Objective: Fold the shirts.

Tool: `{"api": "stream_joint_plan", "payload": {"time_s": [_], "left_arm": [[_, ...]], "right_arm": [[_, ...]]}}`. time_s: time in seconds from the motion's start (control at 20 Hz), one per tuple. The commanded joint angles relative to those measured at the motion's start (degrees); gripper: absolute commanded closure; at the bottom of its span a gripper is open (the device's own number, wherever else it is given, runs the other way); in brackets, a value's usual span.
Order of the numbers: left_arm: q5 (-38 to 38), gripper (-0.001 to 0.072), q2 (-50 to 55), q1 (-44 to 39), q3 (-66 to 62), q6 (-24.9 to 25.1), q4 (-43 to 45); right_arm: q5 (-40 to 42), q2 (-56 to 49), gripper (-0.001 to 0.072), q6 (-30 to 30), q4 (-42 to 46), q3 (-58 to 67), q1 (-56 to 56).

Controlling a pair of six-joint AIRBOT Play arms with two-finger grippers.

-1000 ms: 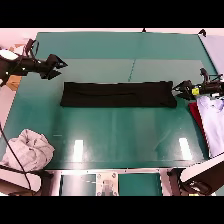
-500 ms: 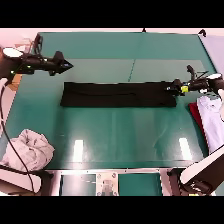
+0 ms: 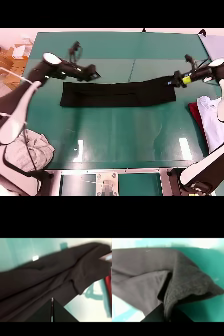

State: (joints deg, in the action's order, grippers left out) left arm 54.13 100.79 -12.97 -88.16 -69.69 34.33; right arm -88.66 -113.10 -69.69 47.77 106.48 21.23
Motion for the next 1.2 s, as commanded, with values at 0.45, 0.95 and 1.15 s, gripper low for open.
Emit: {"api": "stream_joint_plan", "payload": {"time_s": [0.45, 0.95, 1.15], "left_arm": [[-13.62, 0.0686, 21.90, -22.47, -15.93, -2.54, -3.82], [7.76, 0.0685, 19.98, -14.47, -19.78, -2.86, -4.39], [25.24, 0.0685, 16.37, -2.99, -23.56, -2.05, -3.72]], "right_arm": [[-11.52, 17.16, 0.0695, -11.41, -8.59, 8.63, -11.76], [-11.30, 17.25, 0.0696, -15.45, -6.45, 8.61, -14.67], [-9.01, 17.22, 0.0695, -17.18, -6.84, 8.61, -17.66]]}}
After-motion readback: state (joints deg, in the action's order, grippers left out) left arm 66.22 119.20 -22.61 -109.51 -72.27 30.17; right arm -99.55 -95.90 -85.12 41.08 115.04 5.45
